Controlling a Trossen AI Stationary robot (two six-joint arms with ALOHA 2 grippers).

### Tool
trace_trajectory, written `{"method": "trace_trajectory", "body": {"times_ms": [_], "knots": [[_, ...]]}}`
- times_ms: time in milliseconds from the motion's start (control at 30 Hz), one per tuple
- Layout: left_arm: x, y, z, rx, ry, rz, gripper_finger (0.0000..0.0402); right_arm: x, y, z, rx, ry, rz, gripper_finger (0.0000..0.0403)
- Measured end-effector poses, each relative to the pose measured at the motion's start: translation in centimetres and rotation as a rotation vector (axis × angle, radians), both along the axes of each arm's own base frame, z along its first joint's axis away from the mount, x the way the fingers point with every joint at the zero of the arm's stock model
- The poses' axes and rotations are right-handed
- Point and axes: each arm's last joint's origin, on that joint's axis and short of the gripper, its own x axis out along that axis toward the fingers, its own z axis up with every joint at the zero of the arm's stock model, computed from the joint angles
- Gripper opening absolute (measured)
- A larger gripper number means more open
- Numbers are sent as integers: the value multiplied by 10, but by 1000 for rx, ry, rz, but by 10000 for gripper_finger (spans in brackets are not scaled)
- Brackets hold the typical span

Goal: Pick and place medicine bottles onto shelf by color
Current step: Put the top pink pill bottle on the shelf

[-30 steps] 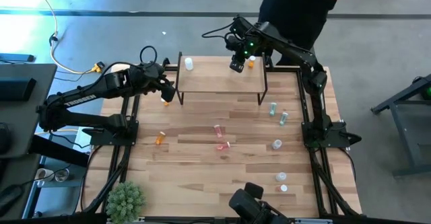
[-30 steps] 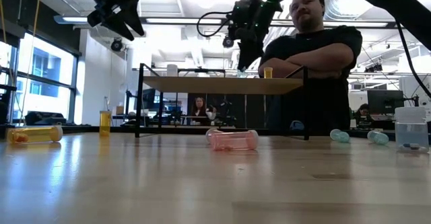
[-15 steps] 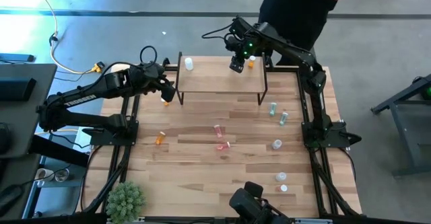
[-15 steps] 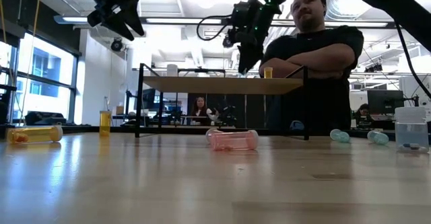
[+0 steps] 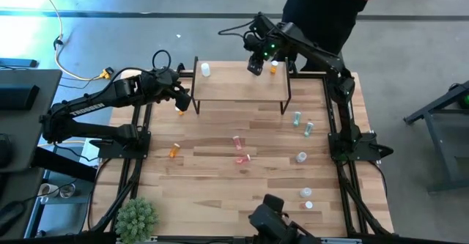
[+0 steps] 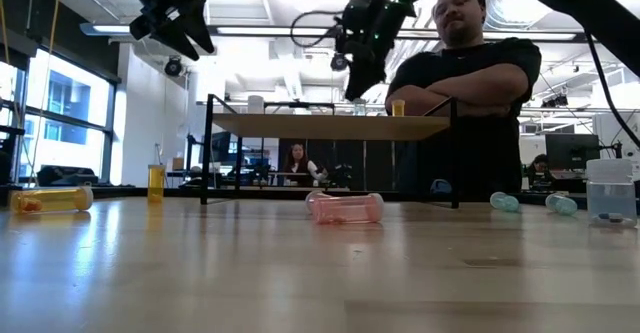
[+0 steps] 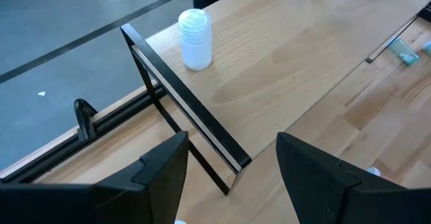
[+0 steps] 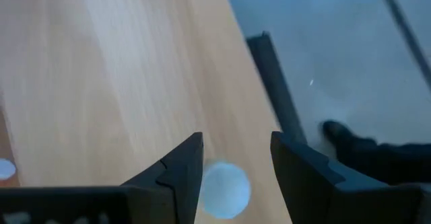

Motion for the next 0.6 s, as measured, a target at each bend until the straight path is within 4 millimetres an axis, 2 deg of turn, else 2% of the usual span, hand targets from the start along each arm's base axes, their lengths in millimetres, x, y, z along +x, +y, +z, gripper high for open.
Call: {"method": "trace_trajectory", "body": {"times_ms": [267, 433, 600], "knots": [[1, -1, -1, -40, -15, -47, 216, -5, 7, 37, -53, -75, 5, 165], [2, -3, -1, -78, -32, -91, 216, -7, 22, 41, 13, -58, -5, 165], [3, -5, -2, -118, -54, -141, 216, -2, 46, 38, 103, 9, -3, 165]]}}
